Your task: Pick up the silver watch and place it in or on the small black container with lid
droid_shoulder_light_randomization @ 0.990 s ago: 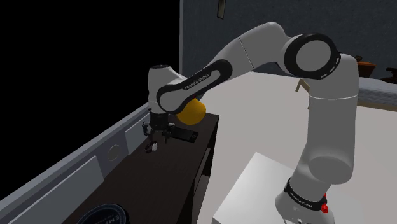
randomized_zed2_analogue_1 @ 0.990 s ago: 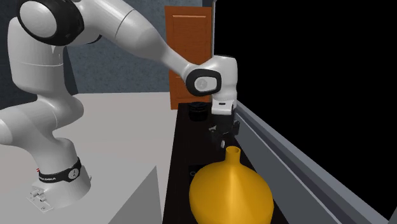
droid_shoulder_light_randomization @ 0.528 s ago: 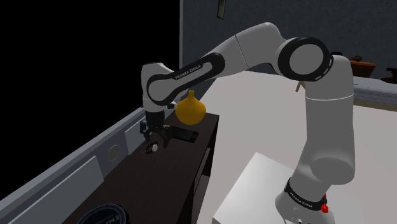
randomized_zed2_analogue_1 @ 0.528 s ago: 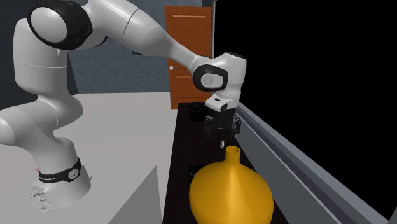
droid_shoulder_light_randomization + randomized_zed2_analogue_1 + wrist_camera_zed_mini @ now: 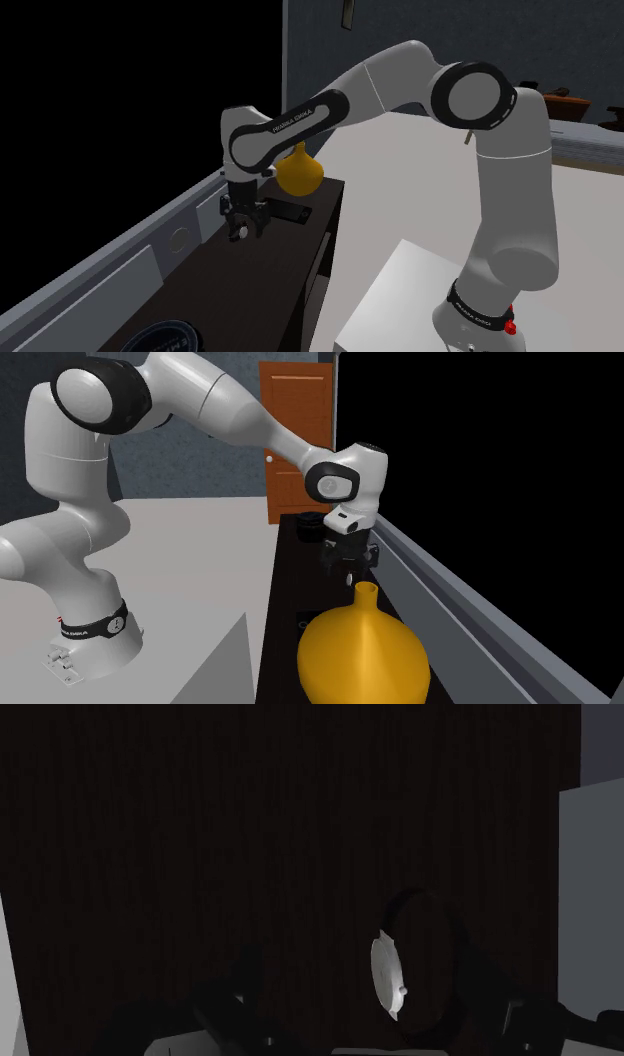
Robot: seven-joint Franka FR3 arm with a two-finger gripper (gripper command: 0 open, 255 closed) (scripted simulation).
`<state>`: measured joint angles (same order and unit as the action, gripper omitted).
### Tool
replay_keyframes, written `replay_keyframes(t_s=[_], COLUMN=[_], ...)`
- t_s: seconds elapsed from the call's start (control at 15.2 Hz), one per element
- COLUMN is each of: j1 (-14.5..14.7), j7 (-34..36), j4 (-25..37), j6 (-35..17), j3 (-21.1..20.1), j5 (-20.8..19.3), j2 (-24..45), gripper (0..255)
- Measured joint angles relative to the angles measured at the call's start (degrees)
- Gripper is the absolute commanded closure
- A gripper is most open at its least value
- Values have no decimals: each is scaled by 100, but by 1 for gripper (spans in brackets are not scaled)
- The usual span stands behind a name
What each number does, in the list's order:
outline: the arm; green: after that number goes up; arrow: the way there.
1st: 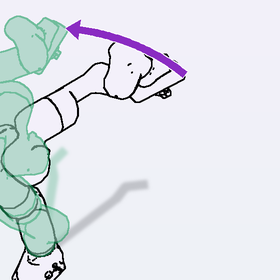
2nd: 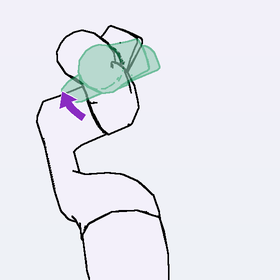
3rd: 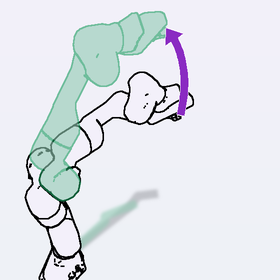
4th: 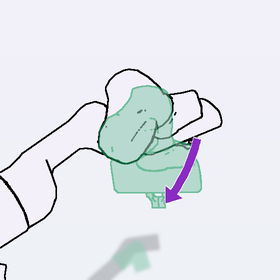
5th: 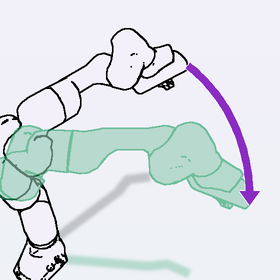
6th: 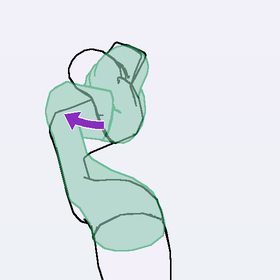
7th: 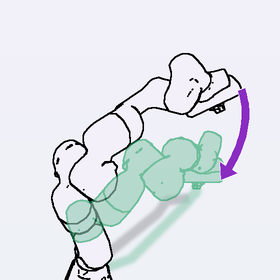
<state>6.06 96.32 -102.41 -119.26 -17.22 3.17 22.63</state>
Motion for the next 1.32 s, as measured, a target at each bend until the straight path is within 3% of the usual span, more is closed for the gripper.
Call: replay_keyframes(t_s=[0.13,0.2,0.46,0.59,0.79,1.32], j1=[-4,-8,-27,-52,-63,-16], j7=[-23,-37,-98,-111,-121,-3], j4=[-101,-80,31,-105,-152,-13], j6=[-199,-127,55,-334,-445,-188], j3=[1,2,0,1,-1,18], j5=[24,27,30,55,65,81], j2=[13,7,23,-66,-120,-136], gripper=[0,255,255,255,255,255])
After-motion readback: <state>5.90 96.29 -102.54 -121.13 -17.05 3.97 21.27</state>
